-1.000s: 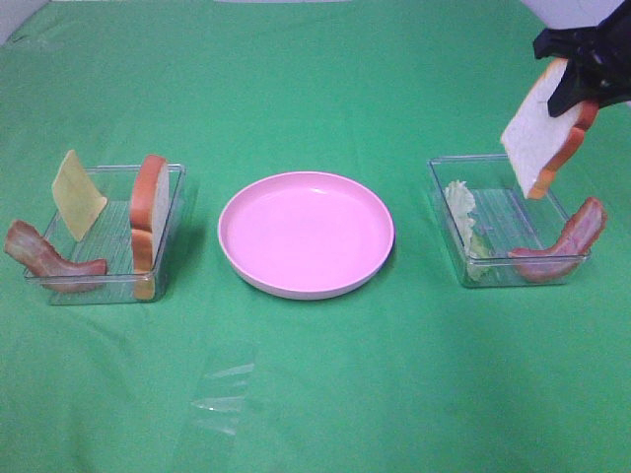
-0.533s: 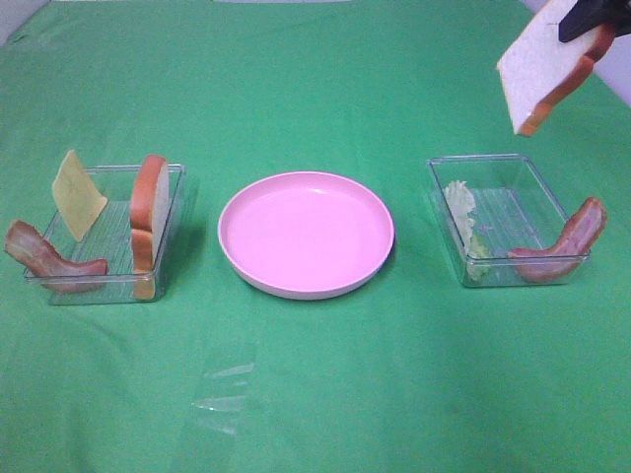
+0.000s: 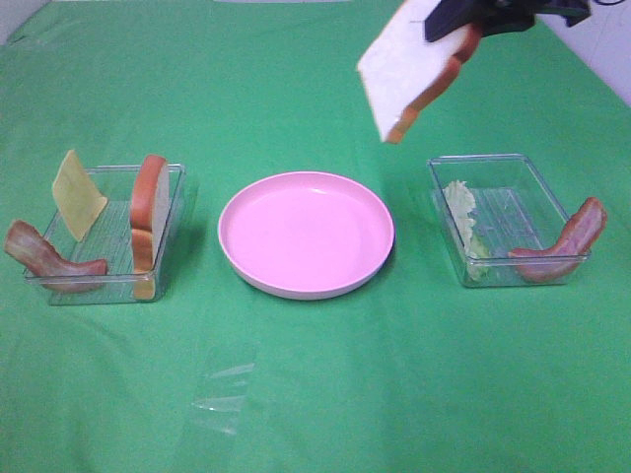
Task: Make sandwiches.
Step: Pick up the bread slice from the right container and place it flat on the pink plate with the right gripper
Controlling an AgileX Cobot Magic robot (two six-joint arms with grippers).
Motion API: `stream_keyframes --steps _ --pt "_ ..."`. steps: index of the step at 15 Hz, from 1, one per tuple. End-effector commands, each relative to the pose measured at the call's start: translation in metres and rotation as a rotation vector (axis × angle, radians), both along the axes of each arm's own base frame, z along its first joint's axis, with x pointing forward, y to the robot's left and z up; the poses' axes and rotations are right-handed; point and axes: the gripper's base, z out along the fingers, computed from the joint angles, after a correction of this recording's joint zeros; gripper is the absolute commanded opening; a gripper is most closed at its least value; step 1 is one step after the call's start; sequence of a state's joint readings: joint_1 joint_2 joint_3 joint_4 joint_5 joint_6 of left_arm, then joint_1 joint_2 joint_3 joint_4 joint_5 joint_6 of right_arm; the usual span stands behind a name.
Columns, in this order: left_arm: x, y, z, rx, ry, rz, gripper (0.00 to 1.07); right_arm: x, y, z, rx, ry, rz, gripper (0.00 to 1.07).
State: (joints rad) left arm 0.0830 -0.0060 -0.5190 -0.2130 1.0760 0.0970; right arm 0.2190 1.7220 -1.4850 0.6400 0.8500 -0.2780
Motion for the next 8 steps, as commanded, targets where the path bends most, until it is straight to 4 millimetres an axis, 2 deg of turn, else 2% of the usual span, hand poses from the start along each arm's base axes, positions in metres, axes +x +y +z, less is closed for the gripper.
stream_keyframes --steps 1,2,5,7,8 --pt "-0.002 0.000 0.000 -0.007 -0.013 0.001 1.01 -0.002 0.034 -0.008 0.037 0.005 0.056 0.09" --pt "-0.002 0.000 0.000 -0.007 -0.013 0.001 1.01 -0.004 0.052 -0.017 0.045 0.019 0.087 0.09" --pt "-0.002 0.000 0.000 -0.007 -0.013 0.001 1.01 -0.003 0.089 -0.047 0.053 0.056 0.120 0.09" --pt "-0.002 0.000 0.000 -0.007 -0.013 0.001 1.01 0.004 0.097 -0.071 0.030 0.084 0.120 0.09" --pt "-0.002 0.000 0.000 -0.007 -0.013 0.001 1.01 0.011 0.097 -0.090 0.009 0.109 0.106 0.09"
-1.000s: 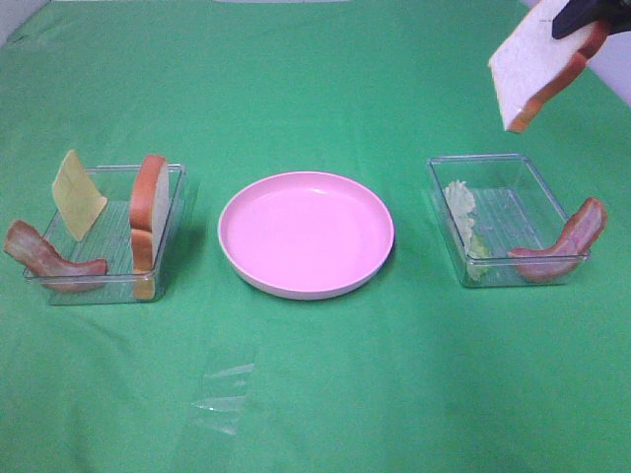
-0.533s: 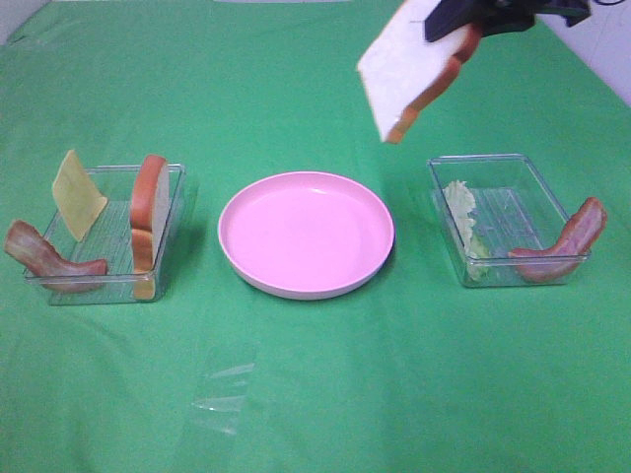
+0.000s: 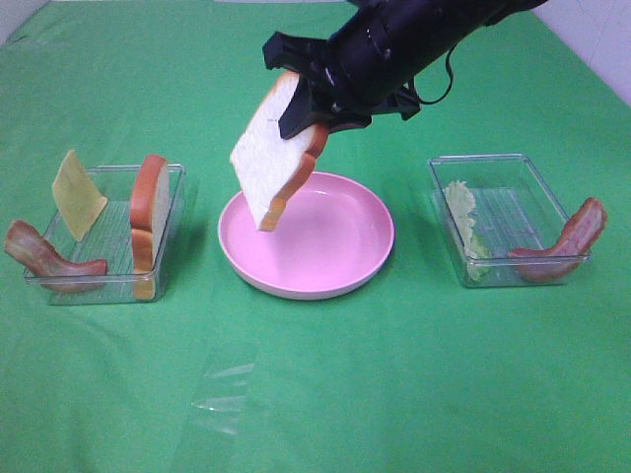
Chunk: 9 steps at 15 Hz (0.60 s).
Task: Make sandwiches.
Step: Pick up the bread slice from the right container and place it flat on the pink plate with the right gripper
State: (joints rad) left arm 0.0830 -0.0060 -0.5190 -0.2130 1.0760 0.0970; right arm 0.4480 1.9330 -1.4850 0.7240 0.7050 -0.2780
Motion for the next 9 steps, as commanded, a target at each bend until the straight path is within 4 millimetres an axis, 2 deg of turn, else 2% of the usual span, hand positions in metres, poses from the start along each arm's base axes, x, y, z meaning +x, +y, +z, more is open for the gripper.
stream_keyframes --steps 1,3,5,9 --pt "-0.002 0.000 0.000 -0.007 -0.013 0.001 1.01 0.011 0.001 -0.026 -0.033 0.011 -0.016 0.09" --pt "-0.002 0.000 0.000 -0.007 -0.013 0.001 1.01 0.018 0.001 -0.049 -0.078 0.016 -0.025 0.09" --pt "-0.002 0.000 0.000 -0.007 -0.013 0.001 1.01 0.025 0.000 -0.065 -0.114 -0.007 -0.039 0.09" --pt "-0.002 0.000 0.000 -0.007 -0.013 0.001 1.01 0.031 0.000 -0.071 -0.120 -0.038 -0.068 0.09"
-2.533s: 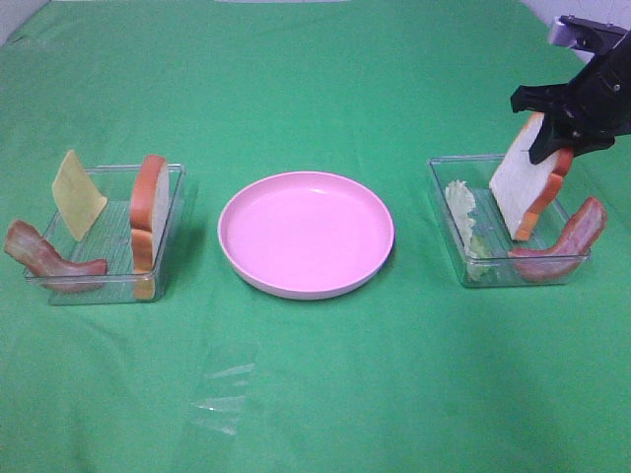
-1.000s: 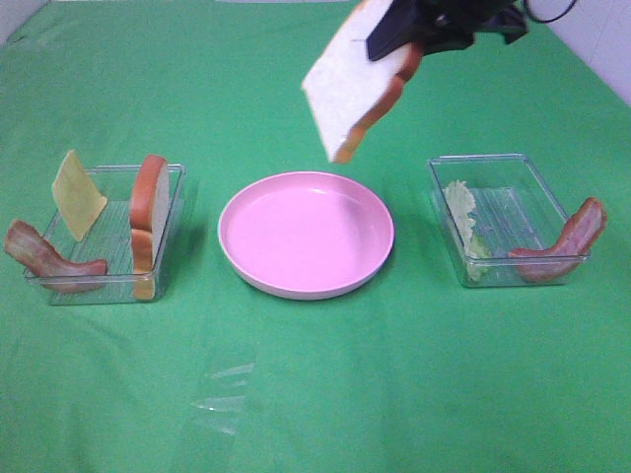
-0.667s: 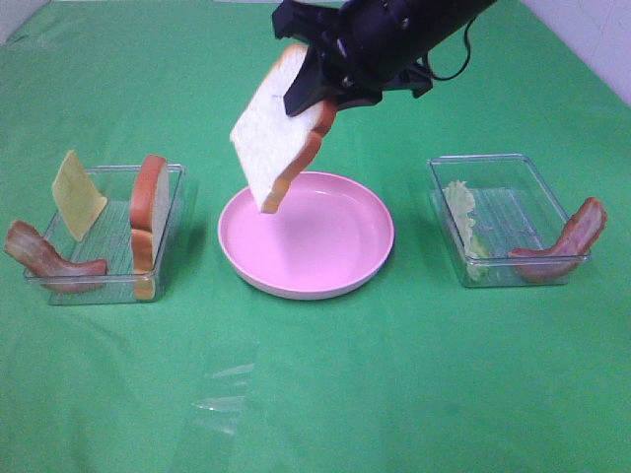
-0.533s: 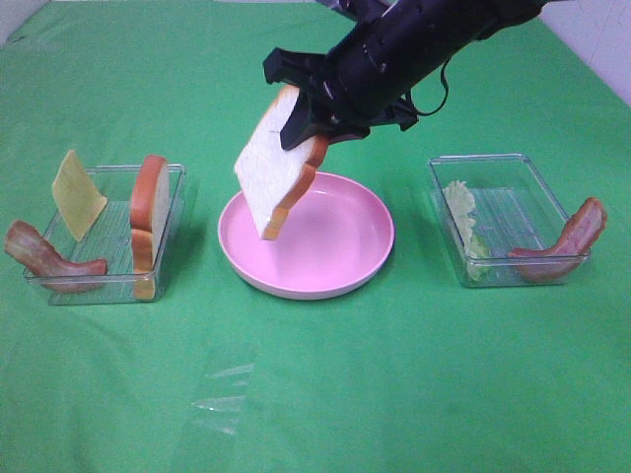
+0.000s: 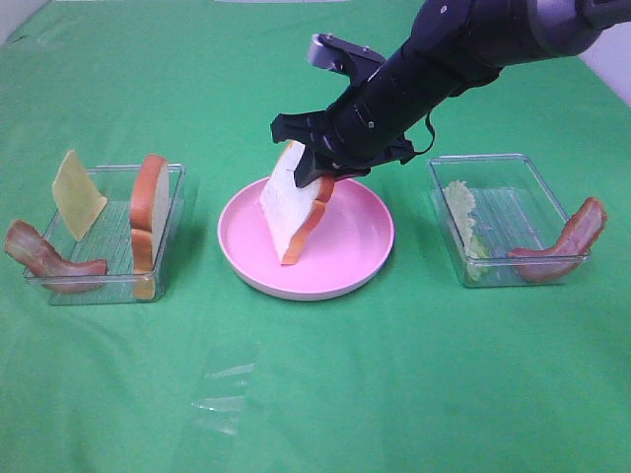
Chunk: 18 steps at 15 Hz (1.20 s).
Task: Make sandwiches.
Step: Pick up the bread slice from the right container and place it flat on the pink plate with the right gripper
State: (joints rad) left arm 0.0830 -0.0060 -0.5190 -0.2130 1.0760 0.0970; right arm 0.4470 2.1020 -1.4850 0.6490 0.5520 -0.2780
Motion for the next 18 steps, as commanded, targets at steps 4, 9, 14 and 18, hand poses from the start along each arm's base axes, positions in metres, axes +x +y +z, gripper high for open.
stream_keyframes --steps 4,9,14,18 --pt "-0.002 0.000 0.000 -0.007 -0.013 0.001 1.01 0.002 -0.001 0.000 -0.002 -0.011 0.002 0.10" --pt "-0.002 0.000 0.000 -0.007 -0.013 0.001 1.01 -0.002 -0.001 -0.001 0.012 0.064 -0.038 0.26" --pt "-0.002 0.000 0.000 -0.007 -0.013 0.001 1.01 0.000 -0.004 -0.002 -0.045 0.020 -0.007 0.88" --pt "-0.002 0.000 0.000 -0.007 -0.013 0.001 1.01 0.003 -0.010 0.016 -0.151 -0.065 0.084 0.91"
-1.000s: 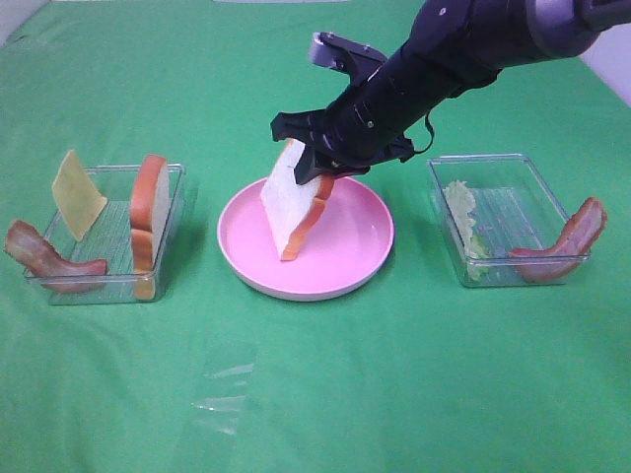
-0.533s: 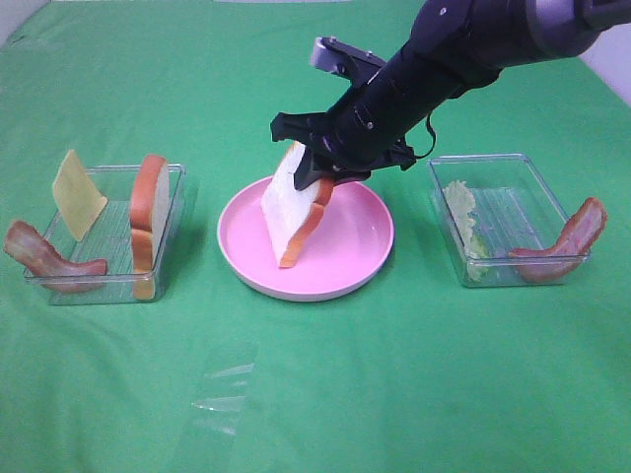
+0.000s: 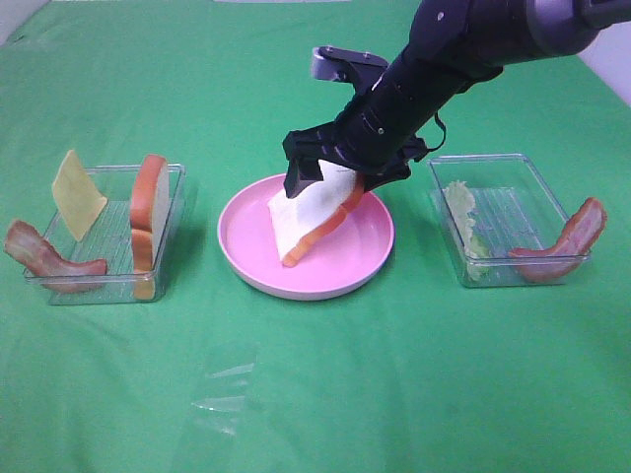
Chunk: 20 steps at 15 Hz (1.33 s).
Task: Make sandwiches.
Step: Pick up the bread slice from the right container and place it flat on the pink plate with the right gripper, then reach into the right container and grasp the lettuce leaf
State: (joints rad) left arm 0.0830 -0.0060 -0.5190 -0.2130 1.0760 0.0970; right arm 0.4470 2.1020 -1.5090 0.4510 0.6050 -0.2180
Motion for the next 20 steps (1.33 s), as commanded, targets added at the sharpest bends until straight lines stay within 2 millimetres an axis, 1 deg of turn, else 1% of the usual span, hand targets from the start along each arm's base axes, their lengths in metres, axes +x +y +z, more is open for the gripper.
stream_keyframes --steps 1,4,6,7,9,13,15,18,19,20 --pt "-0.002 0.000 0.000 -0.007 -0.013 0.001 1.01 0.004 -0.002 0.031 -0.025 -0.070 0.042 0.91" --pt "-0.002 0.000 0.000 -0.007 -0.013 0.001 1.01 0.009 -0.003 0.082 -0.074 -0.112 0.098 0.91" --pt "-0.002 0.000 0.000 -0.007 -0.013 0.001 1.01 0.010 -0.012 0.104 -0.186 -0.095 0.107 0.91" --pt "-0.002 0.000 0.000 -0.007 -0.013 0.001 1.01 0.010 -0.022 0.115 -0.300 -0.079 0.088 0.91" --pt "-0.002 0.000 0.000 -0.007 -0.013 0.001 1.01 0.008 -0.035 0.120 -0.409 -0.050 0.042 0.91" --pt "-0.002 0.000 0.000 -0.007 -0.013 0.001 1.01 0.005 -0.039 0.121 -0.442 -0.025 0.027 0.91" --pt "-0.002 0.000 0.000 -0.007 -0.013 0.001 1.01 0.007 -0.047 0.121 -0.450 0.002 -0.031 0.91" --pt "-0.002 0.000 0.000 -0.007 -0.013 0.001 1.01 0.016 -0.075 0.116 -0.422 0.076 -0.126 0.91" --pt "-0.002 0.000 0.000 -0.007 -0.013 0.001 1.01 0.021 -0.087 0.111 -0.400 0.104 -0.158 0.91" --pt "-0.002 0.000 0.000 -0.008 -0.014 0.001 1.01 0.023 -0.094 0.107 -0.405 0.121 -0.171 0.91"
